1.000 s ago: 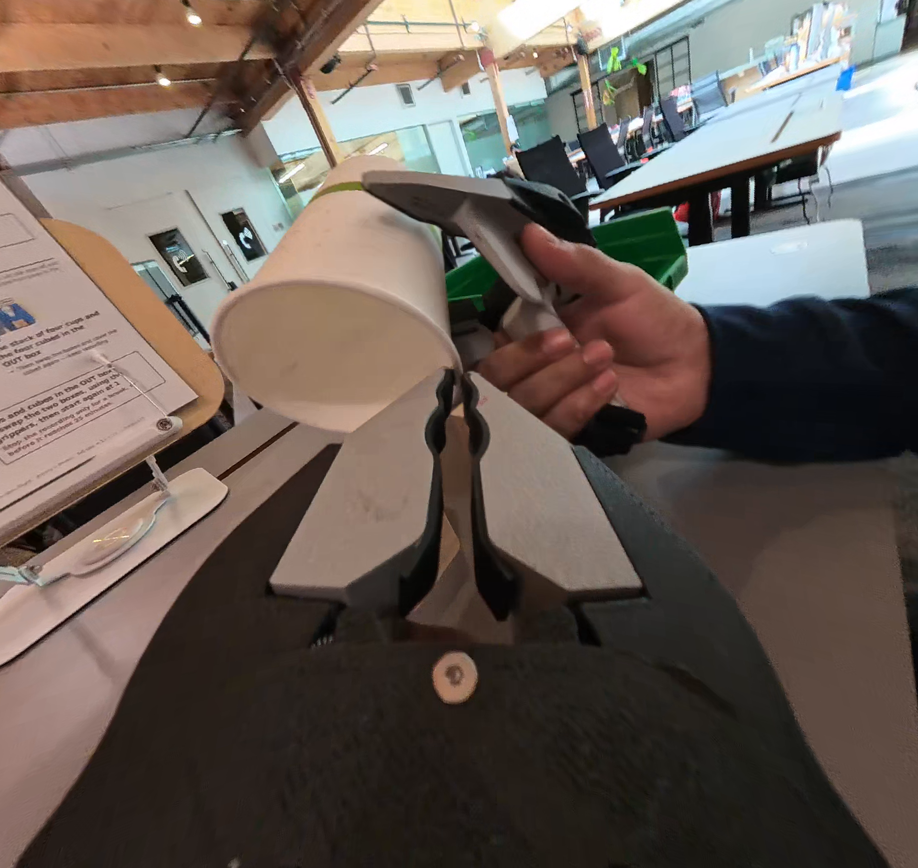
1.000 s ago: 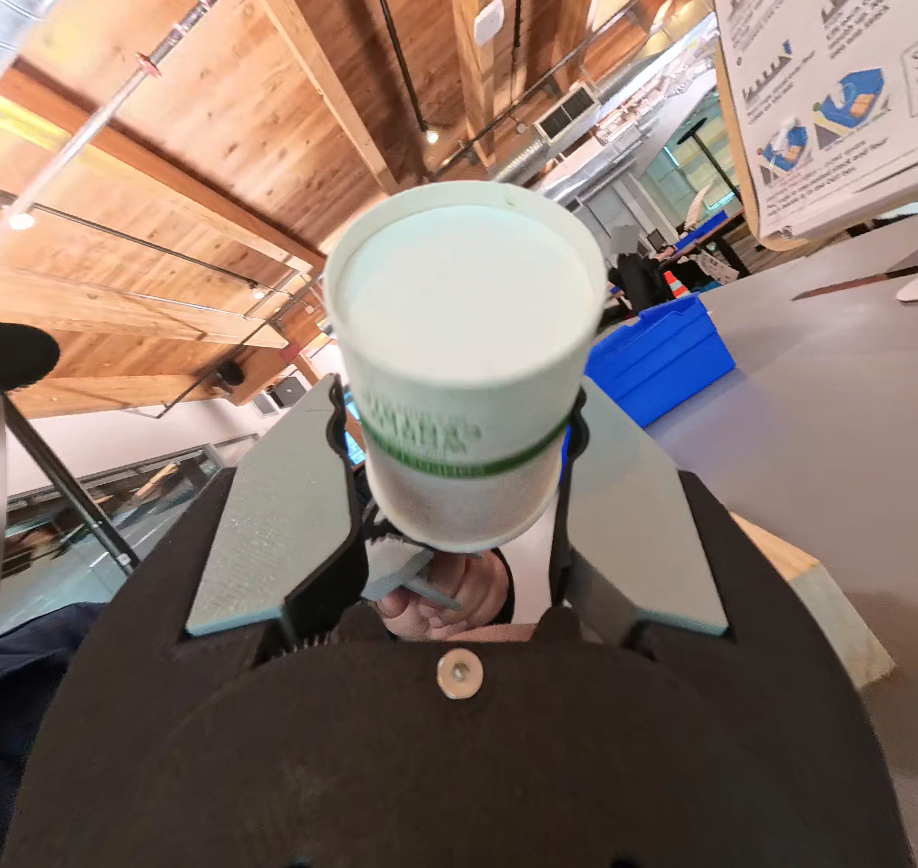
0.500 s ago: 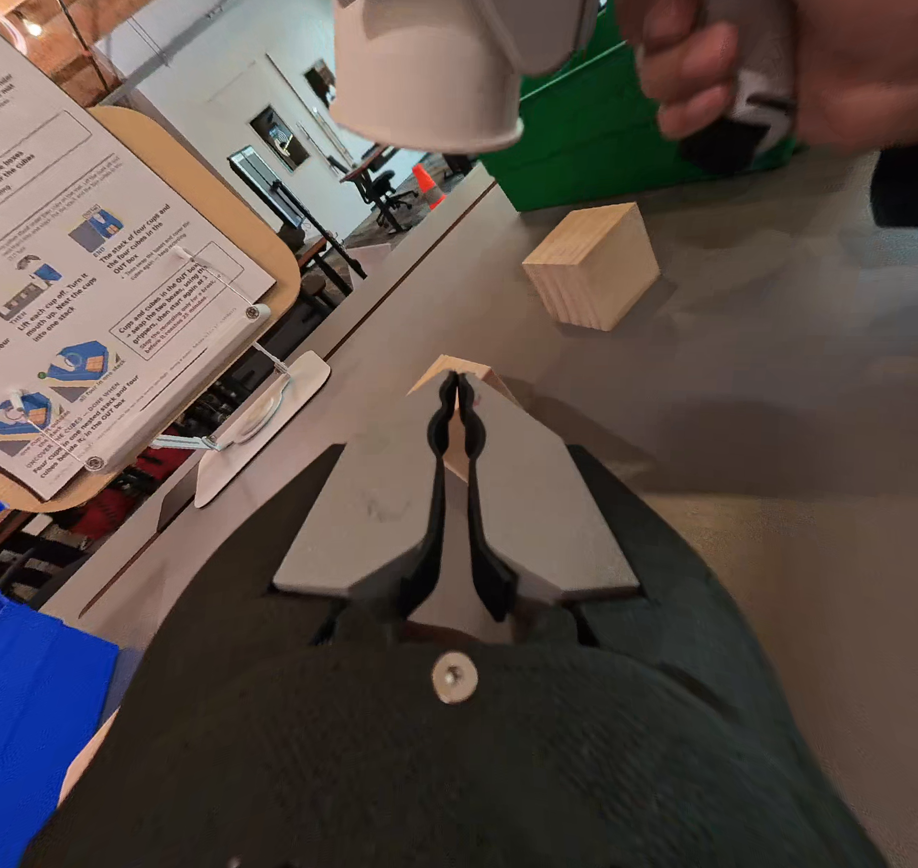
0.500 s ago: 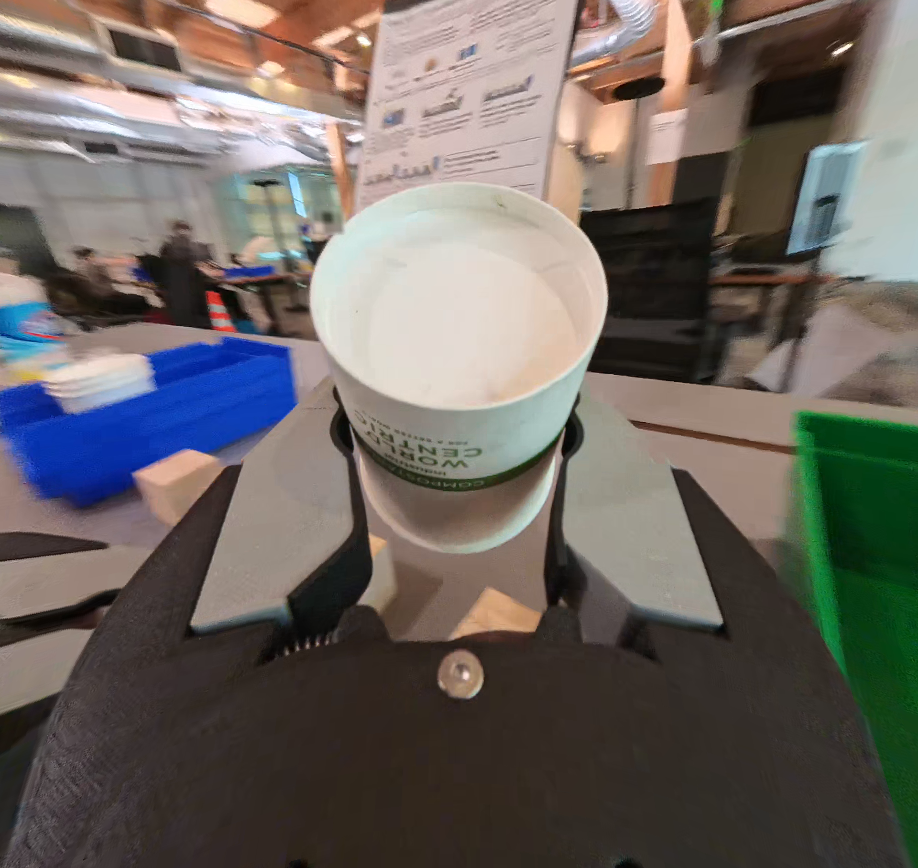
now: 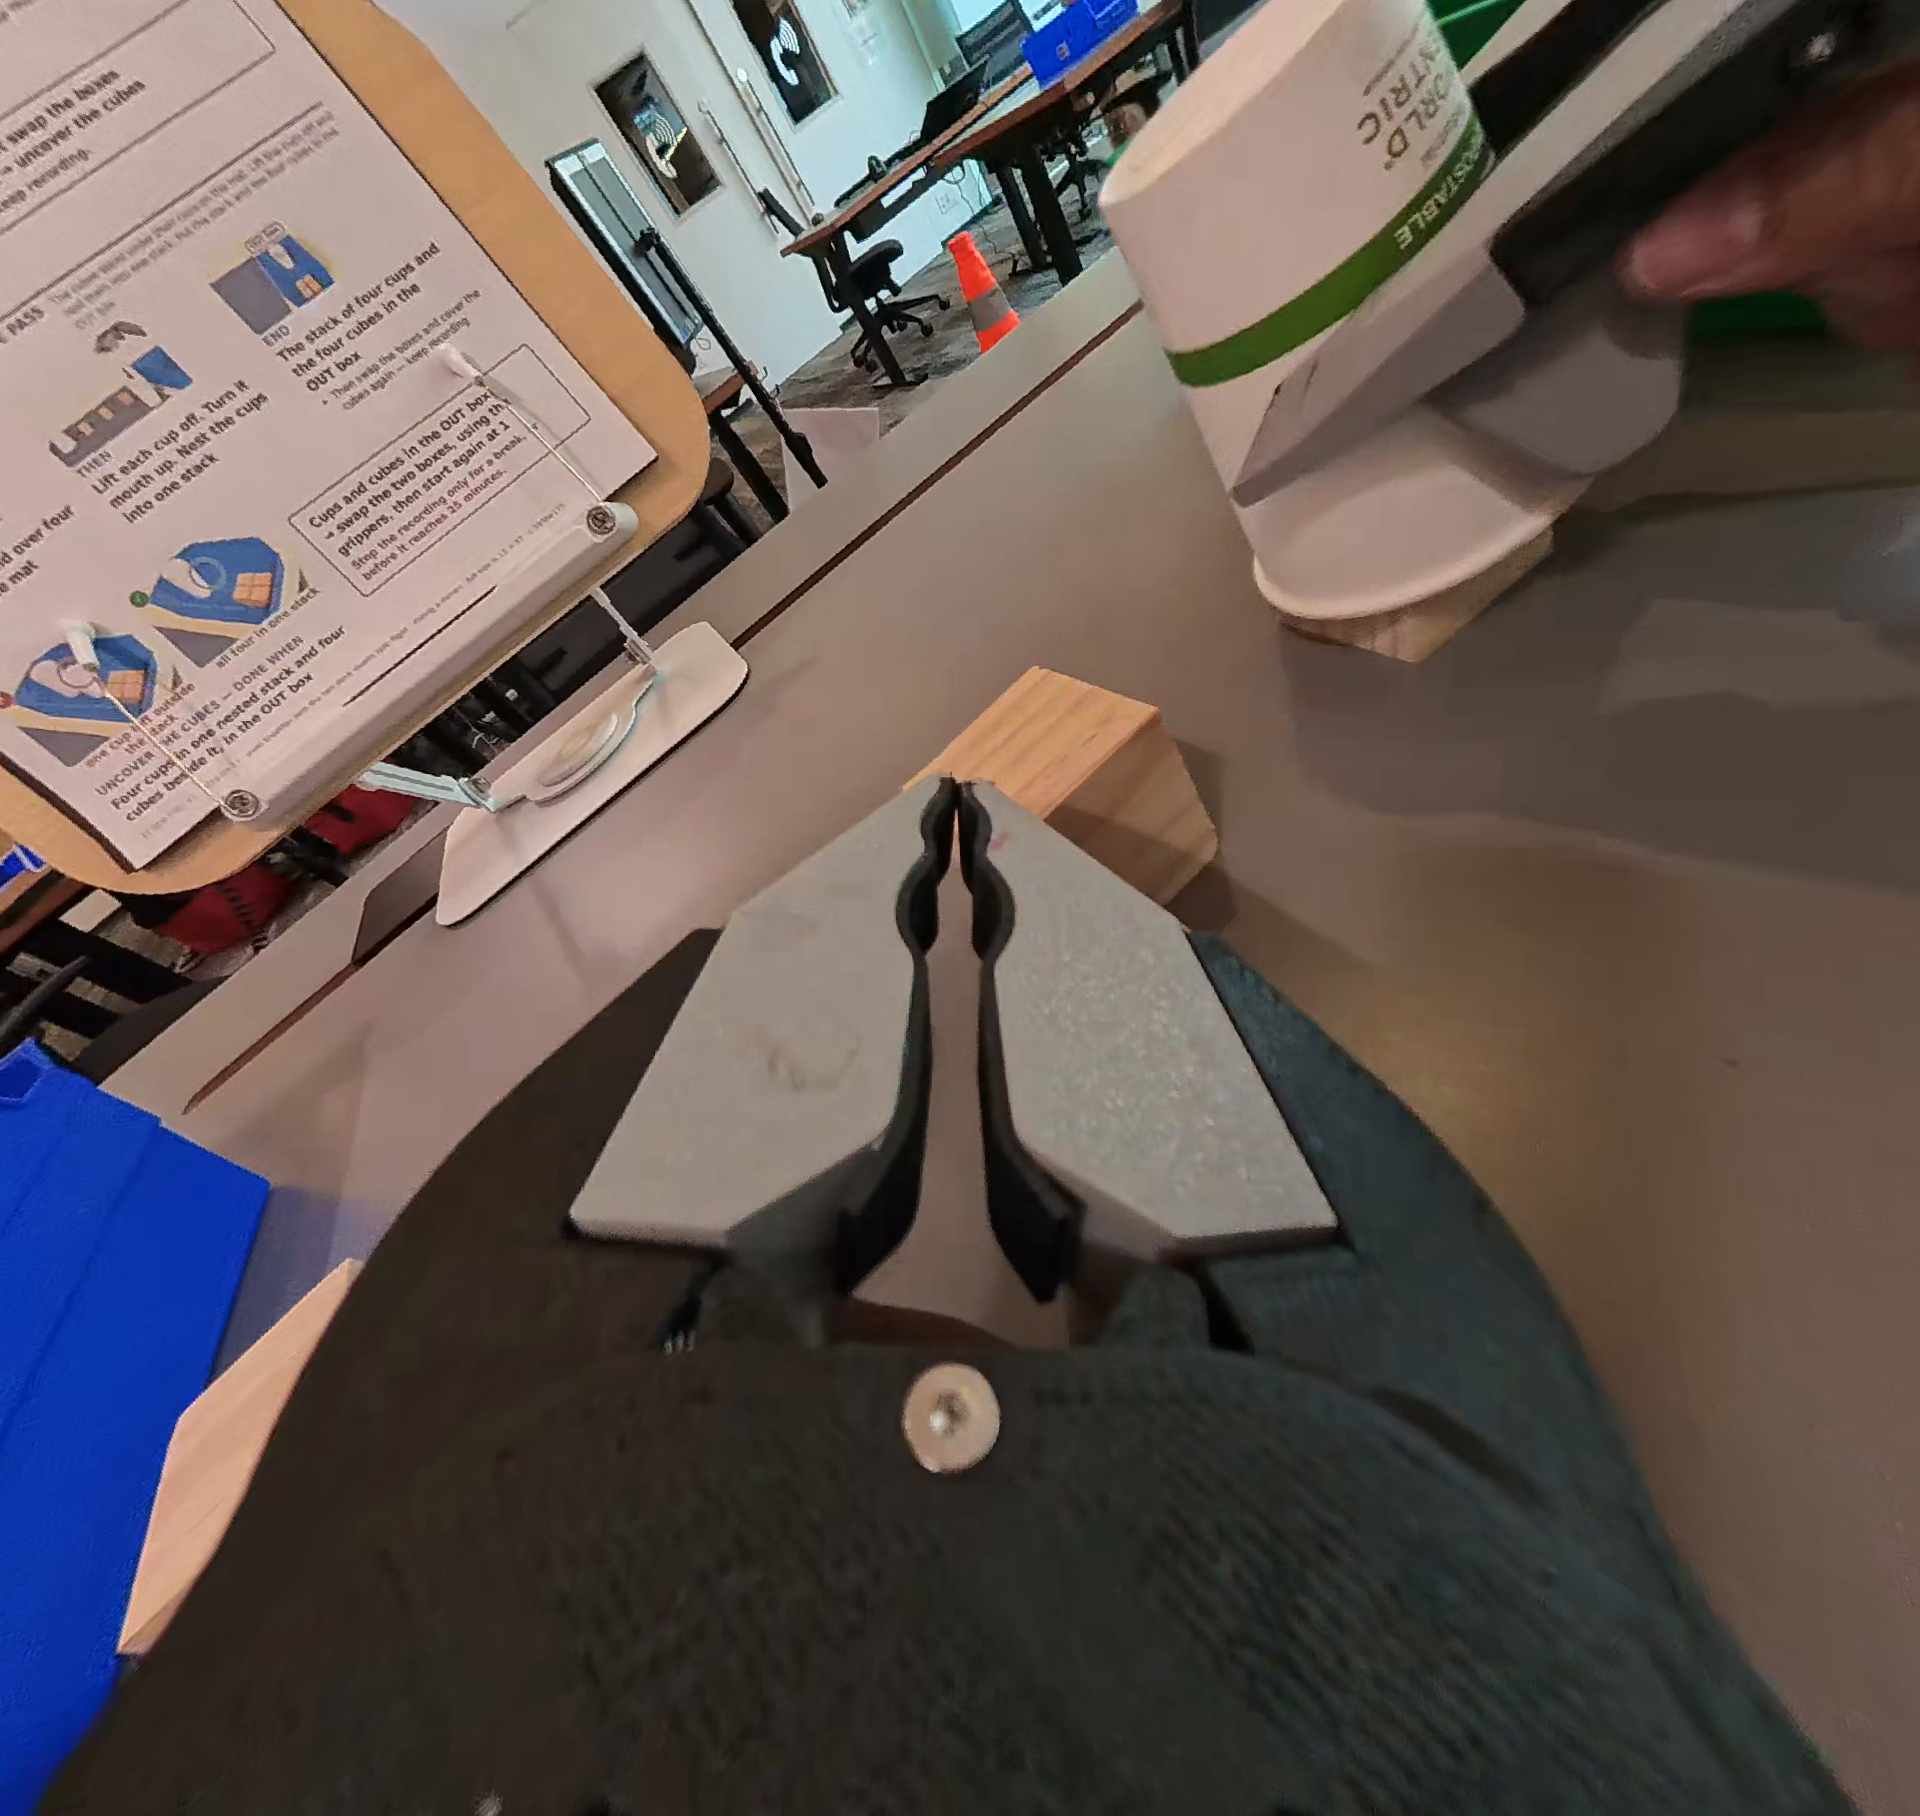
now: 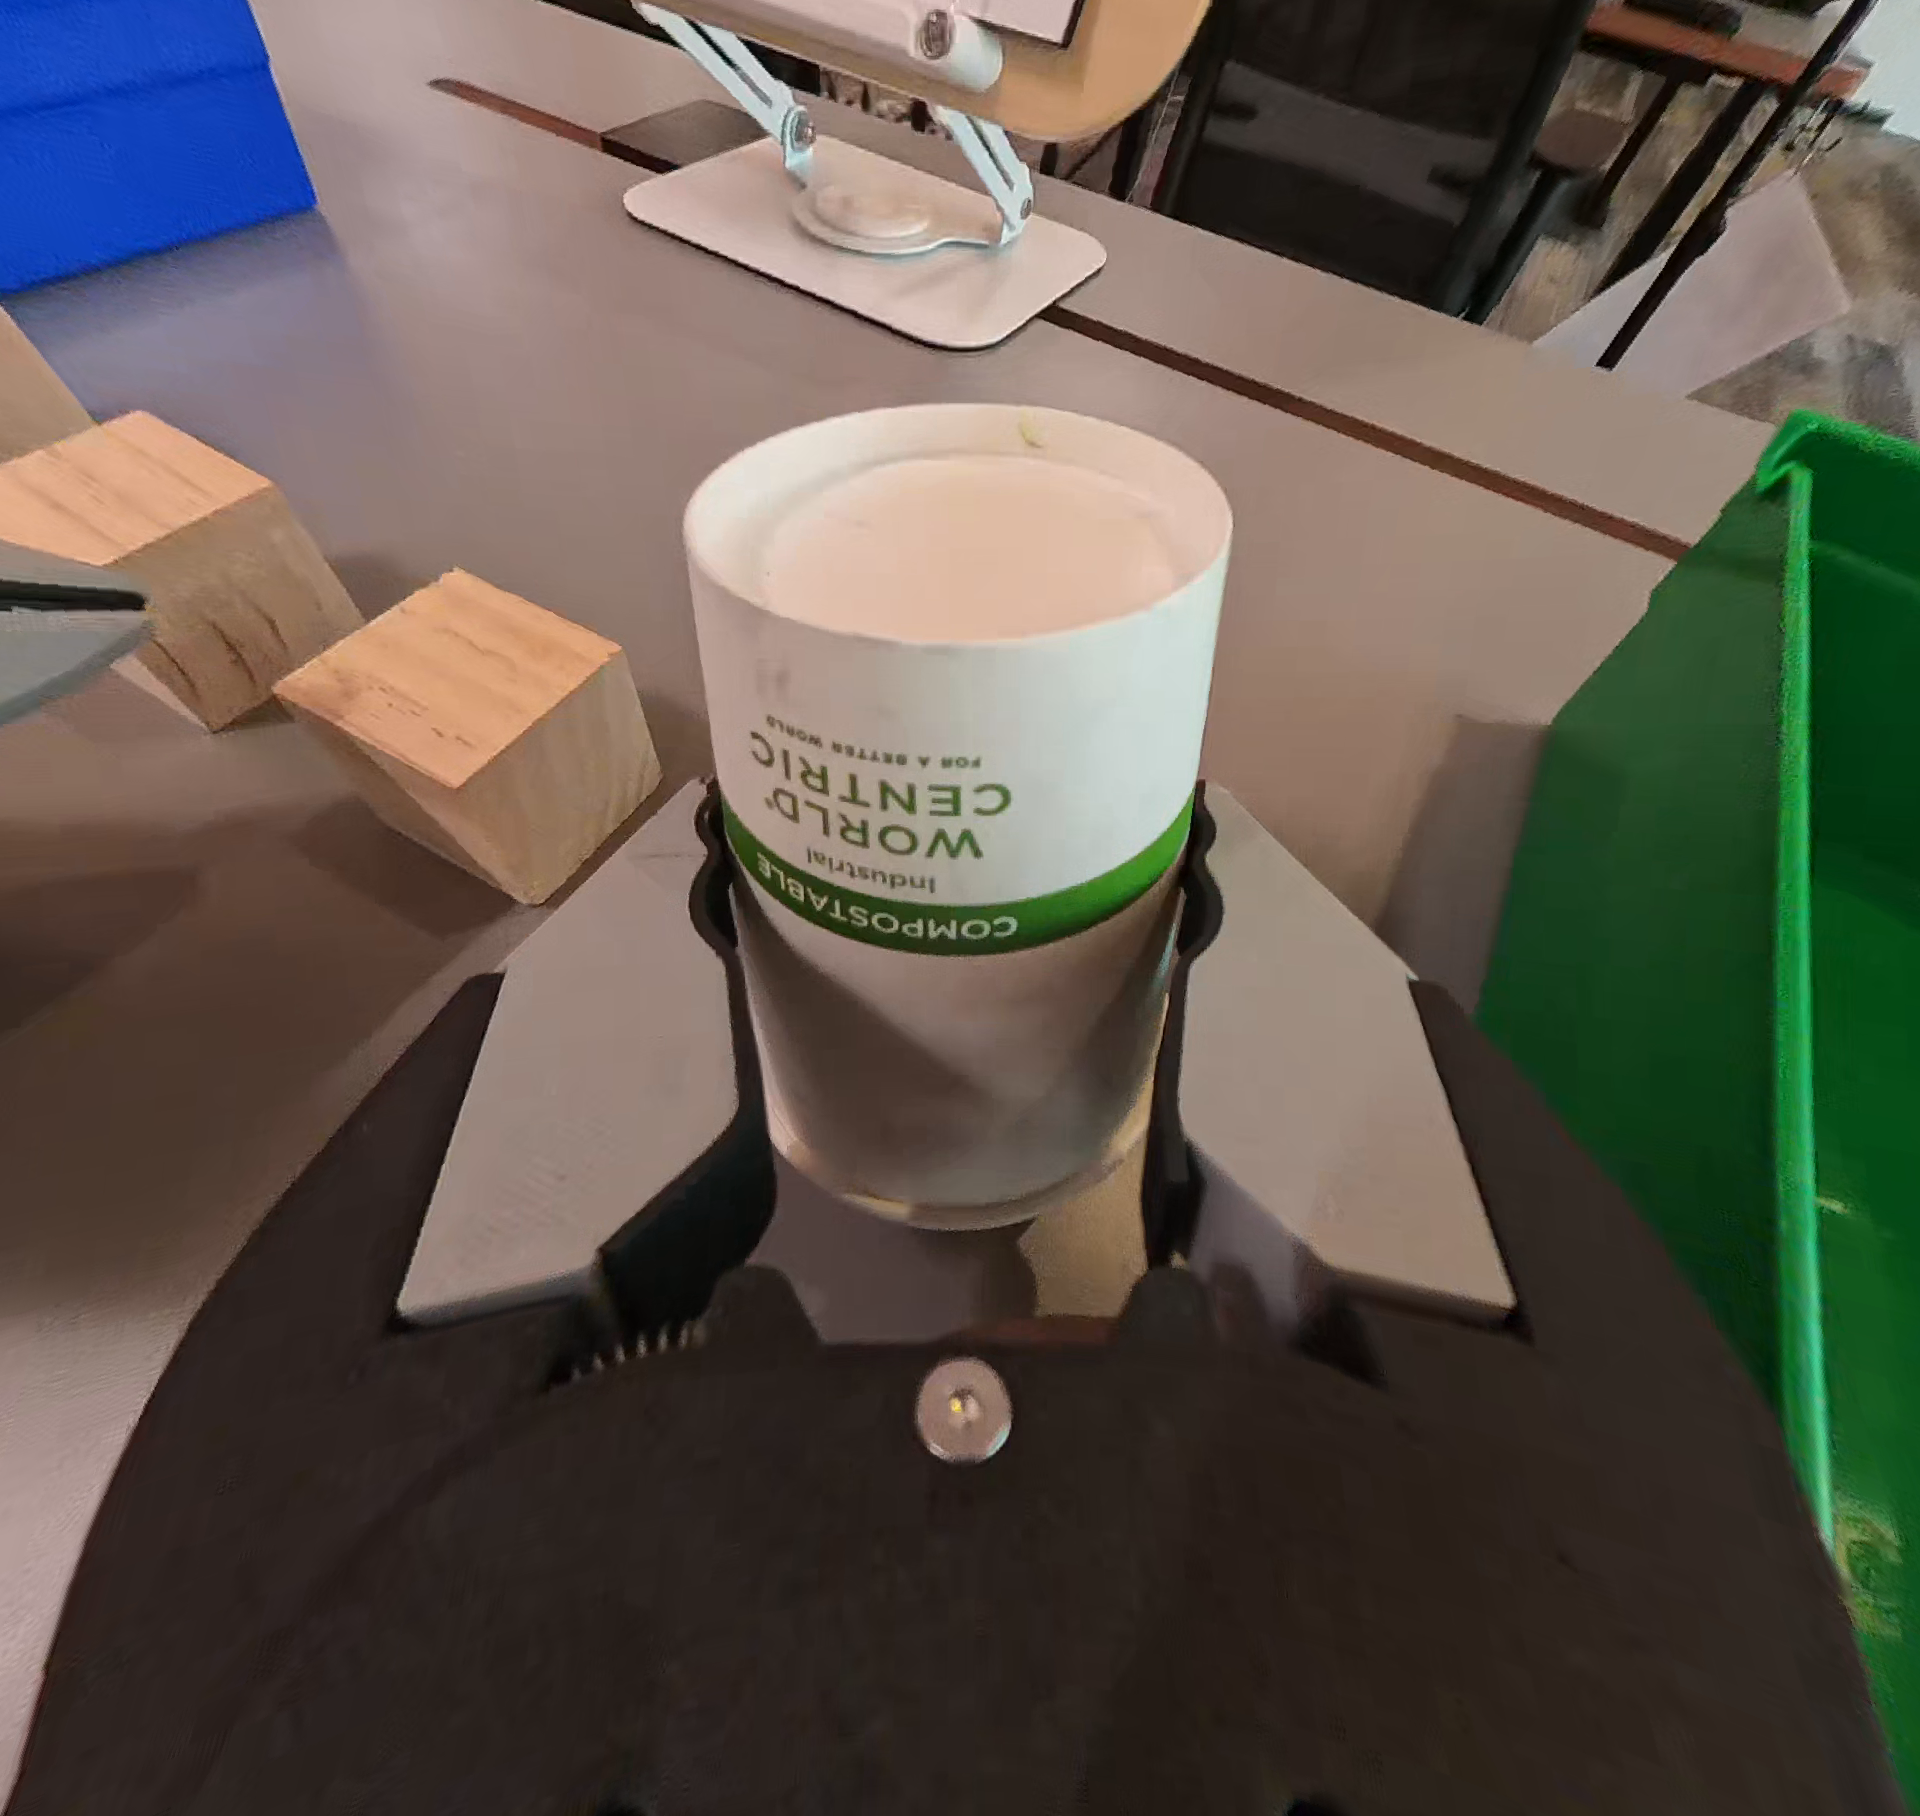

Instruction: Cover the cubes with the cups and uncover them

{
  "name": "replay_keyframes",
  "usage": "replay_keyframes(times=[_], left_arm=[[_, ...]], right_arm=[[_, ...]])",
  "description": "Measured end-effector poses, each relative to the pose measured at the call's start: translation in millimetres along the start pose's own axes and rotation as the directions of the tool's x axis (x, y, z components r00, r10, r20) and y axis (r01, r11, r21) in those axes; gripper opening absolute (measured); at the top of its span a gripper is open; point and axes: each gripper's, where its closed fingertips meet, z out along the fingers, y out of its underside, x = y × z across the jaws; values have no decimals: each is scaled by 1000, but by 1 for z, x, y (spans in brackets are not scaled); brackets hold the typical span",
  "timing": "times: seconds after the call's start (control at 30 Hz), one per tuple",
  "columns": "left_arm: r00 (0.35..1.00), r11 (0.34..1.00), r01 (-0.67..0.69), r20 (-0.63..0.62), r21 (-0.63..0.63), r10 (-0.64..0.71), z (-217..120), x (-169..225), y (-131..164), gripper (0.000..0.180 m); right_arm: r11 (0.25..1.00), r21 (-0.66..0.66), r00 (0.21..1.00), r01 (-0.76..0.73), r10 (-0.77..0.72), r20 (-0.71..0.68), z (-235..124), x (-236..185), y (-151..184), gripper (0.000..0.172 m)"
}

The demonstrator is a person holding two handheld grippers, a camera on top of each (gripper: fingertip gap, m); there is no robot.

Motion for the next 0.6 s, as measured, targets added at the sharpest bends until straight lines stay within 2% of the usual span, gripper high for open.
replay_keyframes(times=[0.13,0.37,0.5,0.53,0.6], left_arm=[[1000,1000,9,2,4,-9,-1,-1,0,1],[1000,1000,-12,5,-8,12,1,1,1,4],[999,999,31,16,7,-31,0,-5,0,8],[998,998,62,25,18,-63,-2,-10,-1,9],[988,987,156,13,32,-156,-7,-18,0,12]], right_arm=[[994,87,997,62,-57,-61,-6,-1,-14,88],[953,286,992,99,-71,-106,-31,-3,-47,88],[858,497,989,128,-76,-123,-66,-8,-78,86],[827,550,993,115,-86,-79,-75,-15,-84,85],[766,638,991,83,-130,27,-93,-35,-93,69]])
